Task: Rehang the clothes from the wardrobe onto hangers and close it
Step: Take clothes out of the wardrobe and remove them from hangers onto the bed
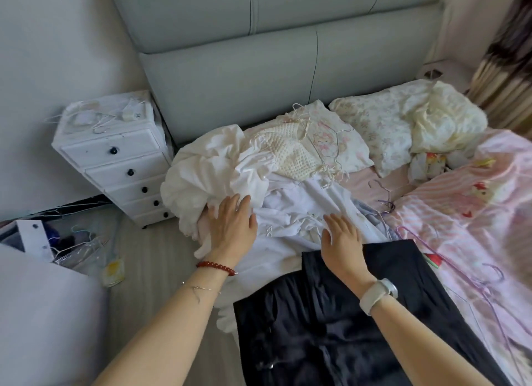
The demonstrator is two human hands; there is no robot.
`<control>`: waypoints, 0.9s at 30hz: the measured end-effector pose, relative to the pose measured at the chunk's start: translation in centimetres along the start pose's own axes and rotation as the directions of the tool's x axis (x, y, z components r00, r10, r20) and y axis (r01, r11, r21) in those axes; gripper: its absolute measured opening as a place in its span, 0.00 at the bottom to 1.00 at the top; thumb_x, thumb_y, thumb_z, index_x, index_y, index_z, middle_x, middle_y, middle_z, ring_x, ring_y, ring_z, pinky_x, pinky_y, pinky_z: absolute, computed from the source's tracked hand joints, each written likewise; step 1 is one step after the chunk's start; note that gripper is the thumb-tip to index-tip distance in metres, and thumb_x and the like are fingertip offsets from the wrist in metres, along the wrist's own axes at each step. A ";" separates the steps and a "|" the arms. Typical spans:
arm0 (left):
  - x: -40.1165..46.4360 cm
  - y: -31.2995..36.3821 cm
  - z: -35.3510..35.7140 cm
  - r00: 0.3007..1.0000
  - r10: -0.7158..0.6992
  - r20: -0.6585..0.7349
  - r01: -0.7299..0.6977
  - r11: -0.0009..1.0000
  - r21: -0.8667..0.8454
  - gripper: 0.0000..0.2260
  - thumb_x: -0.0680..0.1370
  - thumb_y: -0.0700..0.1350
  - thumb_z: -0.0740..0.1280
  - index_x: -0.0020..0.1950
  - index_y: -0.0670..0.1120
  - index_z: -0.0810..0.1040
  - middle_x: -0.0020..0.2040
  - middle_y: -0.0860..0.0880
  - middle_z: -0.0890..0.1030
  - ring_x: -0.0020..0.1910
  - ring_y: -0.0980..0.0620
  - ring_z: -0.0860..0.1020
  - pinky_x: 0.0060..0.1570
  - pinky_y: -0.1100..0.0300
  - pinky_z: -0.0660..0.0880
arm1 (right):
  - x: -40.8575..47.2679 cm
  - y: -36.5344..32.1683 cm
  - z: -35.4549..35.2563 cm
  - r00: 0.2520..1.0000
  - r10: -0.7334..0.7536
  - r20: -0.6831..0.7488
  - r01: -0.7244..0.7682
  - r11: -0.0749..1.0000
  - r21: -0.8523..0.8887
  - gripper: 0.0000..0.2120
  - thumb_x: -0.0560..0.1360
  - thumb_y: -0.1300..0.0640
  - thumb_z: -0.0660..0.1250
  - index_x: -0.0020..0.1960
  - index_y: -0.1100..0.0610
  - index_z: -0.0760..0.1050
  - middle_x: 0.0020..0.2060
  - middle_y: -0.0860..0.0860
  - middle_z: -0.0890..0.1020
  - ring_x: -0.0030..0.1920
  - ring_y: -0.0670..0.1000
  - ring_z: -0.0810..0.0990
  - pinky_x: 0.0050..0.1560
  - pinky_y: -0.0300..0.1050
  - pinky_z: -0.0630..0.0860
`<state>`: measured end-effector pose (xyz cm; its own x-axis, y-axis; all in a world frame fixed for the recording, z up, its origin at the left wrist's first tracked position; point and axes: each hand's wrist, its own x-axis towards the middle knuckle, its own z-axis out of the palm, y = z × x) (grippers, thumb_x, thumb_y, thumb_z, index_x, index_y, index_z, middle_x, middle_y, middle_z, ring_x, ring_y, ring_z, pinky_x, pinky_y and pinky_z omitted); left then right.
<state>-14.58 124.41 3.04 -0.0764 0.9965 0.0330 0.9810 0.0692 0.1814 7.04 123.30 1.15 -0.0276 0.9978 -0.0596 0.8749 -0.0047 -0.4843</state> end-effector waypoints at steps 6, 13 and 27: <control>-16.9 3.9 0.7 0.998 0.032 0.049 -0.029 0.997 -0.074 0.20 0.80 0.49 0.54 0.72 0.50 0.61 0.71 0.51 0.64 0.71 0.52 0.60 0.68 0.47 0.57 | -16.8 0.4 0.0 0.999 0.043 -0.003 -0.043 0.997 0.067 0.19 0.80 0.57 0.52 0.71 0.55 0.63 0.70 0.50 0.66 0.73 0.51 0.56 0.73 0.55 0.51; -34.7 3.9 3.2 0.986 0.066 0.155 -0.054 0.996 -0.077 0.20 0.79 0.49 0.57 0.72 0.49 0.63 0.70 0.49 0.66 0.69 0.49 0.64 0.68 0.49 0.59 | -33.9 4.9 1.2 0.986 0.121 0.114 -0.128 0.990 0.054 0.19 0.80 0.56 0.51 0.70 0.55 0.65 0.68 0.49 0.69 0.72 0.51 0.59 0.72 0.55 0.54; -54.9 4.4 3.9 0.960 -0.243 0.136 0.258 0.961 -0.100 0.18 0.75 0.43 0.65 0.65 0.44 0.72 0.63 0.45 0.75 0.61 0.42 0.72 0.60 0.44 0.65 | -48.8 6.7 2.2 0.897 -0.221 0.383 0.258 0.965 -0.048 0.20 0.79 0.56 0.50 0.70 0.56 0.63 0.67 0.51 0.70 0.69 0.52 0.62 0.70 0.54 0.56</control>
<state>-5.36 70.22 -1.85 -0.2878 0.9465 -0.1460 0.9052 0.3186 0.2812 13.20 74.44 -1.16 -0.4033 0.8709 -0.2808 0.8604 0.2565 -0.4404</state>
